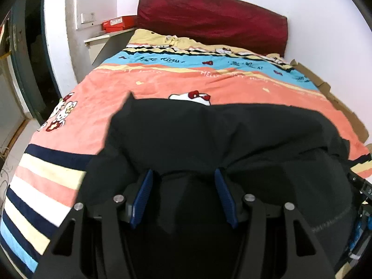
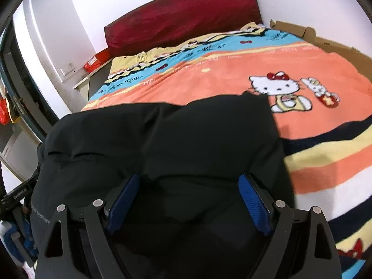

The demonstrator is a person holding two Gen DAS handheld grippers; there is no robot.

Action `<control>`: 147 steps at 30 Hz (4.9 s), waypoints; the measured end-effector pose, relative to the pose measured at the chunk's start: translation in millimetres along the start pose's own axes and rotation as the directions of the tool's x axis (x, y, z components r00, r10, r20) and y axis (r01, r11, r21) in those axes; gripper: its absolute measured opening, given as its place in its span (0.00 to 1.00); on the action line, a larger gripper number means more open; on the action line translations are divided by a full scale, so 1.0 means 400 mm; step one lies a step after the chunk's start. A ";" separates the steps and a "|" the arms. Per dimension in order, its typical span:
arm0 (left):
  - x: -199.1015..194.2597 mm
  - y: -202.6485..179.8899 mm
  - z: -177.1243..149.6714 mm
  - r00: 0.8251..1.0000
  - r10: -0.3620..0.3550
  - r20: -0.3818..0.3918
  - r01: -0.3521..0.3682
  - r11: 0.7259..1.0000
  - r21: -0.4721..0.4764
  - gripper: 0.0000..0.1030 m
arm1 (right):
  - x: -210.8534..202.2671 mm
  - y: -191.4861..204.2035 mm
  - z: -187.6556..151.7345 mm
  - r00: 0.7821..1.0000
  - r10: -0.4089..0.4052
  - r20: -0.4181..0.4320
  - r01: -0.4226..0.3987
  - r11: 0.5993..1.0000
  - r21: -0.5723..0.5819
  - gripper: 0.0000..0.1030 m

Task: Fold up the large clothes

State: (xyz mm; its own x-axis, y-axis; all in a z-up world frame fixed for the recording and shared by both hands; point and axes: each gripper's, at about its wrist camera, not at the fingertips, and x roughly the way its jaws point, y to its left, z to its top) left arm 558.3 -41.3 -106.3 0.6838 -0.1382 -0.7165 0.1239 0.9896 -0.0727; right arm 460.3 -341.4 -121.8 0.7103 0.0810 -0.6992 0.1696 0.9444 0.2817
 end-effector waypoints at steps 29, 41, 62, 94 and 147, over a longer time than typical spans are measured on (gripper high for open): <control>0.126 0.328 -0.211 0.913 -0.361 -0.190 0.282 0.895 -0.344 0.83 | 0.093 -0.182 -0.152 0.925 0.245 -0.290 -0.209 0.966 0.151 0.93; -0.142 0.223 -0.116 0.869 -0.493 0.034 0.483 0.832 -0.272 0.19 | -0.136 -0.044 -0.043 0.933 0.356 -0.061 -0.354 0.934 0.040 0.22; -0.259 0.448 -0.325 0.909 -0.412 -0.053 0.361 0.847 -0.391 0.50 | -0.347 -0.266 -0.271 0.997 0.044 -0.061 -0.034 0.987 0.156 0.77; -1.009 0.069 -0.659 0.991 0.028 0.132 -0.017 0.996 -0.085 0.62 | -0.881 0.163 -0.627 0.996 0.043 0.078 -0.025 0.974 -0.226 1.00; -1.067 -0.096 -0.763 0.953 0.162 0.257 -0.177 0.983 0.036 0.63 | -0.888 0.154 -0.761 0.990 -0.043 0.138 0.073 0.972 -0.224 1.00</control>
State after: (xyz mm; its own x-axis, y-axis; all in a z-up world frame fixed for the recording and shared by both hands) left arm 42.2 -8.5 -9.4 0.8564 0.0188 -0.5159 0.0268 0.9964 0.0808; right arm 10.4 -214.9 -56.0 0.7896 -0.0042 -0.6136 0.0635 0.9952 0.0750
